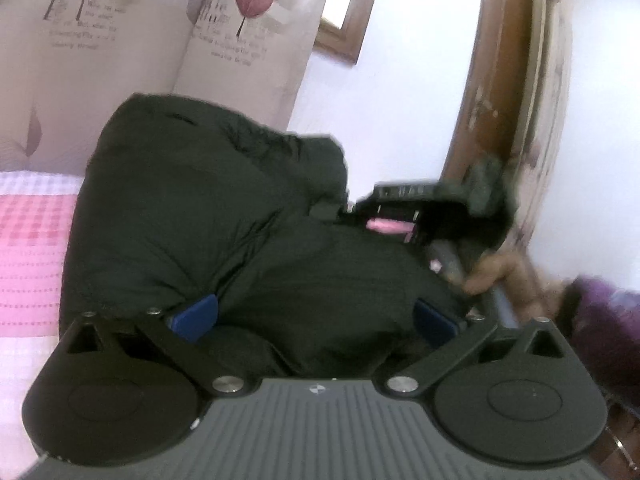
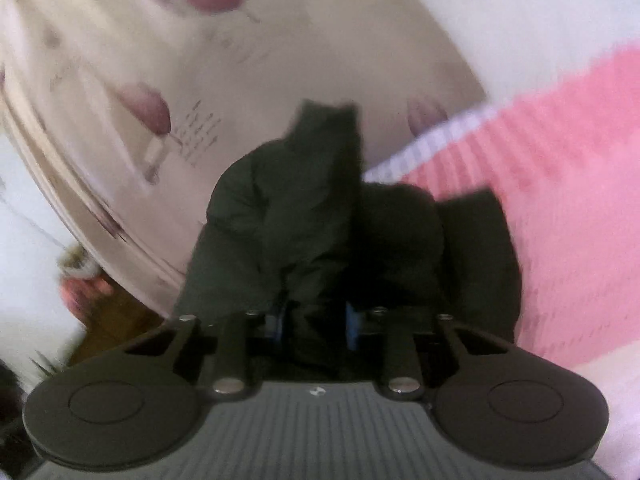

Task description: Fold large clothes

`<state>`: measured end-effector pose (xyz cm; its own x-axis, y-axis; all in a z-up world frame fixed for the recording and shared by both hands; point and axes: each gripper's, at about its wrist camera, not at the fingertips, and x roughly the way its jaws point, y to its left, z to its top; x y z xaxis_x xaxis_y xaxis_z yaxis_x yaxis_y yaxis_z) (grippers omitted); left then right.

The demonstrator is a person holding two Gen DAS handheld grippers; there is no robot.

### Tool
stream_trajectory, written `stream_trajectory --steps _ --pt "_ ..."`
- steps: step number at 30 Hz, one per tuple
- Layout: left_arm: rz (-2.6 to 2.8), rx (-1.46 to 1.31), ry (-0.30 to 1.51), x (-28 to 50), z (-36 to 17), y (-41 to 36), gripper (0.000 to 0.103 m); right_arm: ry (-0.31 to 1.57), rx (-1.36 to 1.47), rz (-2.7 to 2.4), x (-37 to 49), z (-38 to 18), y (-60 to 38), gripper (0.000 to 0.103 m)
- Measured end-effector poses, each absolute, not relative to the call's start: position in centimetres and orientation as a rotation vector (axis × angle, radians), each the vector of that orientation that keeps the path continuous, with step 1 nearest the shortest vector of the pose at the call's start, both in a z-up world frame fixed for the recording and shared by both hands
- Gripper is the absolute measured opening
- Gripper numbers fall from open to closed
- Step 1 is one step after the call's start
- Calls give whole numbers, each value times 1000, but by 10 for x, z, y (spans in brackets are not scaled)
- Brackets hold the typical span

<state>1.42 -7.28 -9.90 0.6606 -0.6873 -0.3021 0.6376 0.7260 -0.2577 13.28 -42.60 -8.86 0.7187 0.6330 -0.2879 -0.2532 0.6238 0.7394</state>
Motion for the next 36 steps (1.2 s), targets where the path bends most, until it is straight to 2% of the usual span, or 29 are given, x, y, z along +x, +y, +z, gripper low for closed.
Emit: stream_trajectory --steps 3,6,10,13,18,21,25,31,36 --pt "-736 -177 378 6 -89 -66 97 555 876 561 130 -113 -447 25" --pt "-788 -257 324 -1 -75 -64 94 552 867 551 128 -111 -449 25" --pt "-863 -209 299 0 -71 -87 73 554 873 556 130 -111 -452 25" --pt "-915 -216 369 10 -83 -105 61 559 896 565 133 -111 -452 25" --pt "-964 -200 399 16 -99 -126 61 572 914 583 136 -115 -455 25" --pt "-951 -176 482 28 -106 -135 61 584 919 593 137 -115 -458 26" --pt "-947 -198 538 41 -110 -135 62 592 851 548 130 -95 -469 30" --pt "-939 -192 542 43 -114 -133 62 407 575 469 113 -26 -468 30" --pt "-929 -180 537 38 -114 -131 62 412 315 565 136 -1 -416 30"
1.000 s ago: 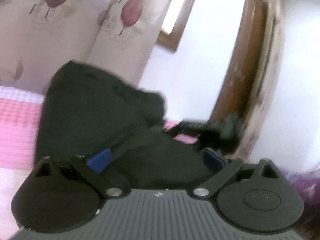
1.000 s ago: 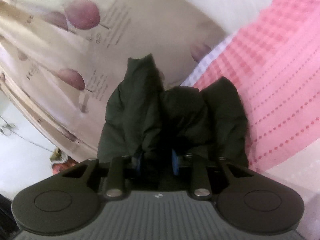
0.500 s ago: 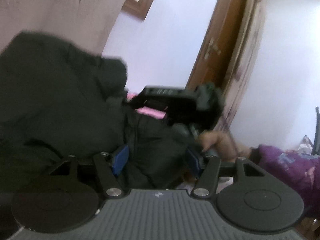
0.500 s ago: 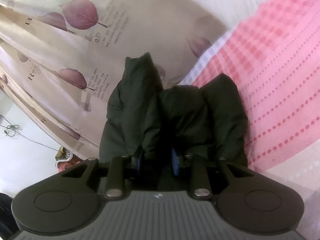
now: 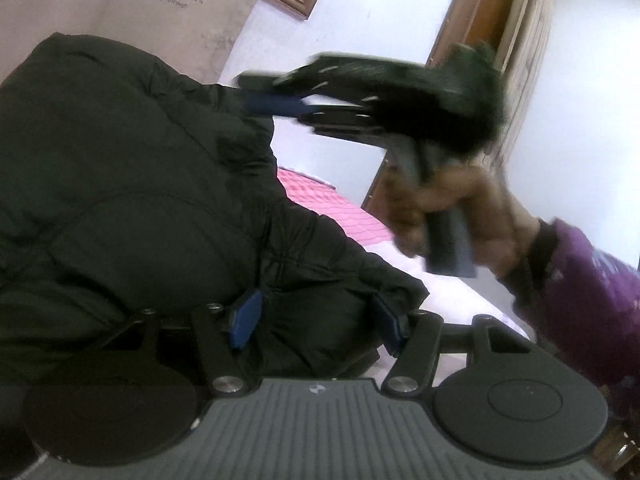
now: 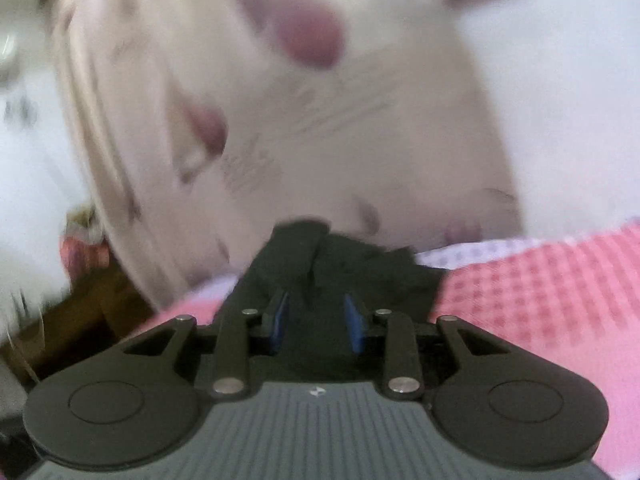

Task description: Fold large clothes

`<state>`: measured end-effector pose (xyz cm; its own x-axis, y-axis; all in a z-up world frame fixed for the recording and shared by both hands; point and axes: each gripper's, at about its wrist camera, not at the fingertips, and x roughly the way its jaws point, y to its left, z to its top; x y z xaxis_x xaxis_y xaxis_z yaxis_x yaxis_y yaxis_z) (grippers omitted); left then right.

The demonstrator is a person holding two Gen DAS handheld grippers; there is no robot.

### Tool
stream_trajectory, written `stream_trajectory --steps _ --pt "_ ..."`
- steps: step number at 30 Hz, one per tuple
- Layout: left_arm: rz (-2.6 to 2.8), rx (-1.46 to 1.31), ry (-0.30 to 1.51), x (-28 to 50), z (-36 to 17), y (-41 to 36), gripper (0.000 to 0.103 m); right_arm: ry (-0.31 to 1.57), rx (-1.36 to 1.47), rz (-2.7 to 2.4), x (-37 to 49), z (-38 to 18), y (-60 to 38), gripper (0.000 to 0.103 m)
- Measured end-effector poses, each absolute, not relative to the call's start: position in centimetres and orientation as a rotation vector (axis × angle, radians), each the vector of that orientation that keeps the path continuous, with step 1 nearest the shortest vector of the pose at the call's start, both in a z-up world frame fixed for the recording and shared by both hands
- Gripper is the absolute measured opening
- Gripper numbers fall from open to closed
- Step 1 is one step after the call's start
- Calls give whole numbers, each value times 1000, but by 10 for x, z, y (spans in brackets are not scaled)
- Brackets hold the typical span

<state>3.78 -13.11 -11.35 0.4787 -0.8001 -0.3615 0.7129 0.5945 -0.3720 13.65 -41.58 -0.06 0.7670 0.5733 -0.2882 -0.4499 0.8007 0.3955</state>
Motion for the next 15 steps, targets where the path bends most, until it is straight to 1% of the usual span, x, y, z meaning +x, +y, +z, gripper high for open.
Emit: stream_trajectory --steps 2,3,4,8,11,15 --pt "-930 -177 537 39 -111 -135 62 473 160 521 151 -9 -398 26" --pt "-930 -176 538 38 -111 -135 62 502 110 500 157 -17 -395 23" --pt "-932 -173 538 38 -111 -136 62 537 87 487 162 -27 -394 22" --pt "-940 -161 539 37 -110 -138 62 602 198 474 174 -65 -416 21" --pt "-938 -162 543 38 -110 -138 62 579 262 480 171 -84 -424 21" --pt "-929 -164 549 40 -108 -139 63 561 296 452 166 -74 -428 22"
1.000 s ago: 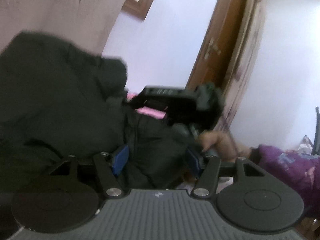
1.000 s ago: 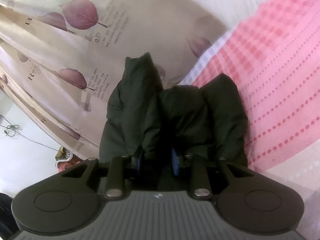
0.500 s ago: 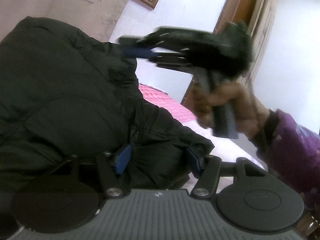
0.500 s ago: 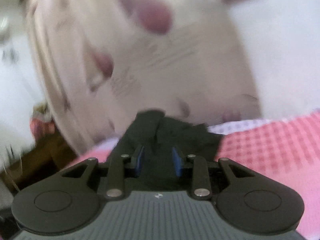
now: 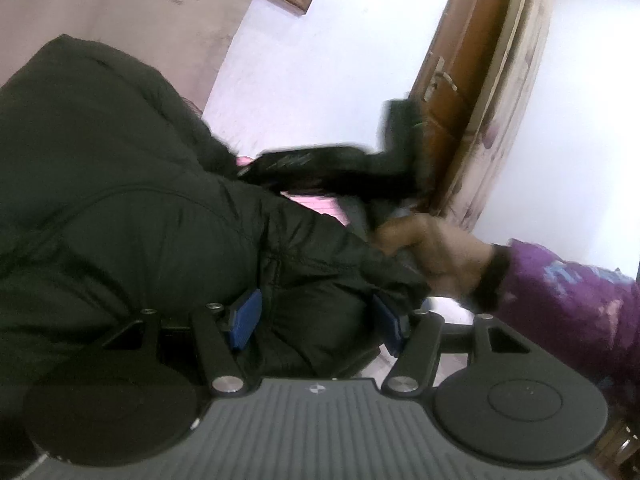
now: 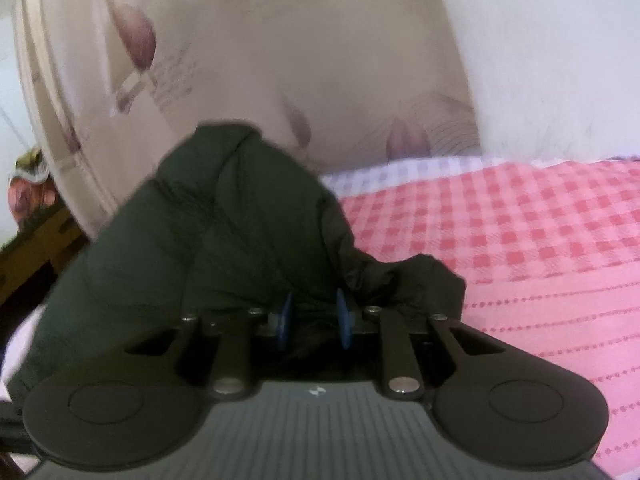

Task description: Fold large clothes

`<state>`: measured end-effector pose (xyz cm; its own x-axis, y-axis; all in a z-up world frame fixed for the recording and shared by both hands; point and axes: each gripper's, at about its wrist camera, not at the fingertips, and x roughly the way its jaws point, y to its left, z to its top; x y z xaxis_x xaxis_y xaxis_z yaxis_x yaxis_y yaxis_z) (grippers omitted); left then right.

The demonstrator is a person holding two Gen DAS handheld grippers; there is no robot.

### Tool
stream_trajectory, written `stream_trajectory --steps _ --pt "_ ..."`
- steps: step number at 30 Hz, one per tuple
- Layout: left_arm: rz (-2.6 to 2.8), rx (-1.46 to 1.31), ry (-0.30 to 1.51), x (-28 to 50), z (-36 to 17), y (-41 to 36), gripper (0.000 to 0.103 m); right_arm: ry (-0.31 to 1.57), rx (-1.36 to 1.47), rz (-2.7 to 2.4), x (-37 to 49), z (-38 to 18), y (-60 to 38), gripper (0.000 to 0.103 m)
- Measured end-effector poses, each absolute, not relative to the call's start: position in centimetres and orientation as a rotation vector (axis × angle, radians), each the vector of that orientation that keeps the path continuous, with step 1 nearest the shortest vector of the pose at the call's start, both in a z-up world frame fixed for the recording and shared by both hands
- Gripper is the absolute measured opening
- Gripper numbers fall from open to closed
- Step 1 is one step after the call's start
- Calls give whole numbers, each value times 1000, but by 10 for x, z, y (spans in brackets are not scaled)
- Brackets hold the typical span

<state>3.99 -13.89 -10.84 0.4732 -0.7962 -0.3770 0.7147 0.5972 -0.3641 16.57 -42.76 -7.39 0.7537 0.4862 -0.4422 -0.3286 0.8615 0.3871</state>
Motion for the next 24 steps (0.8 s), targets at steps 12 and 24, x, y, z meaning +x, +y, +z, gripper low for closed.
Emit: stream_trajectory --steps 12,24 --pt "-910 -155 520 31 -107 -137 63 502 46 462 8 -67 -409 24" --pt "-495 4 395 -6 -67 -80 103 531 -52 361 5 -82 -384 25"
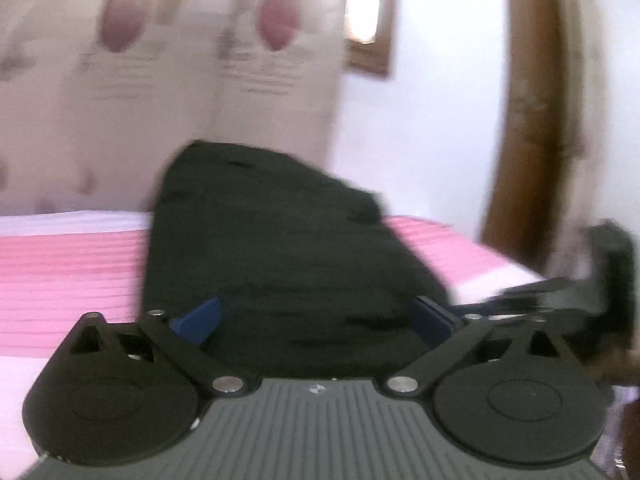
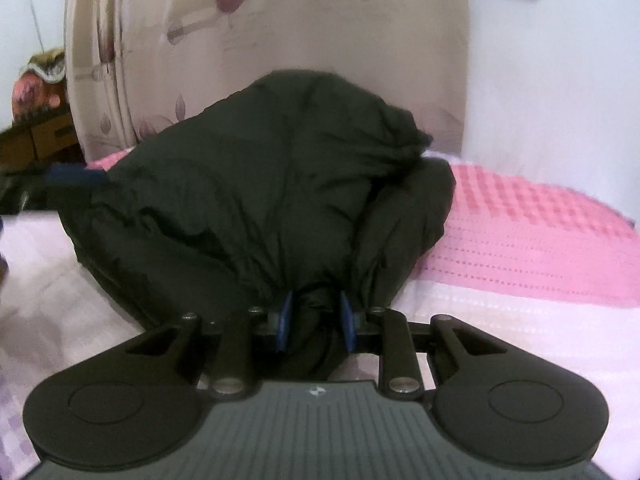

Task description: Fold large clothes

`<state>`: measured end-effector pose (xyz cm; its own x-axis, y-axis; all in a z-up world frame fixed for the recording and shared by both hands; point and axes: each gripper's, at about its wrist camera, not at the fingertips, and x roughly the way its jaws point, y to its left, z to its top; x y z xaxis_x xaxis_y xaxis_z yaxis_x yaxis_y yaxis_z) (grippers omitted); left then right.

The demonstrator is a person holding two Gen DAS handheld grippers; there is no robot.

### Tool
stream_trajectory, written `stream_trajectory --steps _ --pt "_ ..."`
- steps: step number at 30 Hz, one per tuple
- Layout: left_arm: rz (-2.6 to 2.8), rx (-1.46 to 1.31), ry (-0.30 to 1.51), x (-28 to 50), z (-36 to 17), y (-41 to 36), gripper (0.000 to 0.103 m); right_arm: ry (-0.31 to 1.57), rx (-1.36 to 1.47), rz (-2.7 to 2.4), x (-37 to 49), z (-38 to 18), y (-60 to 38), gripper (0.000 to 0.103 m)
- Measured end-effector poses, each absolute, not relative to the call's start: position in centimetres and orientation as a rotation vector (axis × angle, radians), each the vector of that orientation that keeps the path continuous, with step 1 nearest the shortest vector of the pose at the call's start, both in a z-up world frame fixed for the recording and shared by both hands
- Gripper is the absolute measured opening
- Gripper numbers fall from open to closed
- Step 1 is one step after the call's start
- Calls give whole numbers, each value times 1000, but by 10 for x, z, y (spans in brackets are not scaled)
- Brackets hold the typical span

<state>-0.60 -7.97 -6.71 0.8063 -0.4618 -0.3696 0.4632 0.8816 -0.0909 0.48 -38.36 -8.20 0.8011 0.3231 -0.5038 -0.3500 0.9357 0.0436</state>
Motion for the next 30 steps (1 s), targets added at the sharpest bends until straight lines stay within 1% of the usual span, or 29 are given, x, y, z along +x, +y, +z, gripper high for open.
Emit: stream_trajectory --steps 3,7,30 --pt "-406 54 472 12 -70 -73 103 526 -65 347 3 -83 -383 25" --pt "-370 52 528 27 -74 -67 103 524 -63 341 2 -84 -382 25" --pt "-385 95 532 31 -78 -66 103 522 -42 310 3 -84 -385 34"
